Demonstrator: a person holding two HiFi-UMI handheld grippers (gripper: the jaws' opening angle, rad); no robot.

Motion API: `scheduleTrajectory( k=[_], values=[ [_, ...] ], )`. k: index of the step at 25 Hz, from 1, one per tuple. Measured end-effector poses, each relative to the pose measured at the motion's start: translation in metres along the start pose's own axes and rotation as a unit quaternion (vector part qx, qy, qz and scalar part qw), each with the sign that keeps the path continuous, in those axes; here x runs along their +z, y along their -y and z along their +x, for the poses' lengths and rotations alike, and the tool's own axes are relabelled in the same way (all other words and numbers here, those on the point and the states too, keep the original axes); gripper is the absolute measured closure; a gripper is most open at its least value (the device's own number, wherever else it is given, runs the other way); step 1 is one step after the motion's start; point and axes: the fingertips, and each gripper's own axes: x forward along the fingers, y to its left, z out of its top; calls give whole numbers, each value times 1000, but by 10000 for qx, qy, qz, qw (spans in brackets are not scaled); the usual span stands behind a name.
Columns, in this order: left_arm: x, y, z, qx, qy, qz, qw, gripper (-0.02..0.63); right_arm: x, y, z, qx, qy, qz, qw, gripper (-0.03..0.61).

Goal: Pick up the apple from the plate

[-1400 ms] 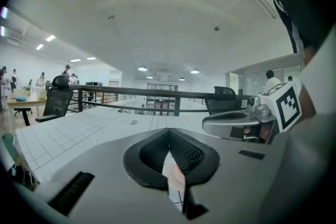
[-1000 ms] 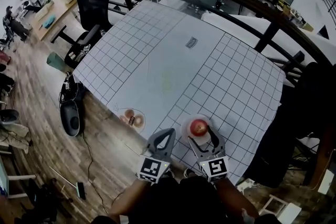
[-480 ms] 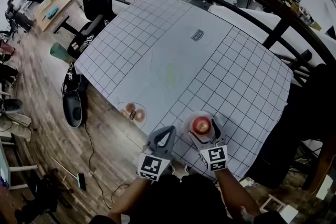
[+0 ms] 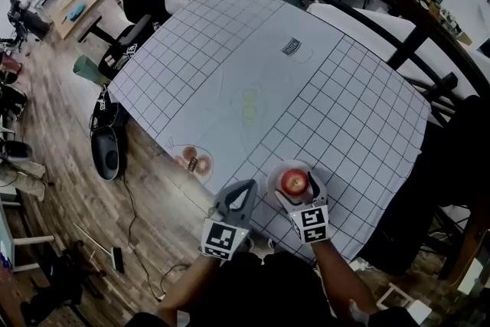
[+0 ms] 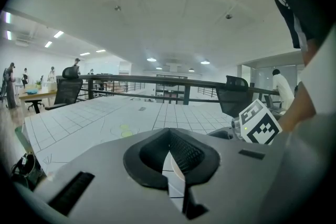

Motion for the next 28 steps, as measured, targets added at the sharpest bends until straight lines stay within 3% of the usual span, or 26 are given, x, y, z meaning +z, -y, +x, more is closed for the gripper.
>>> scheduleTrajectory(
  k=[19,28],
  values=[
    [1,-7,-9,110,0,-45,9999,594,-3,4,3,-51,-49,-38,10000,159],
    [14,2,-12,-7,78,-10,10000,594,20,2,-25,-76,297,-163,9994,160]
  ],
)
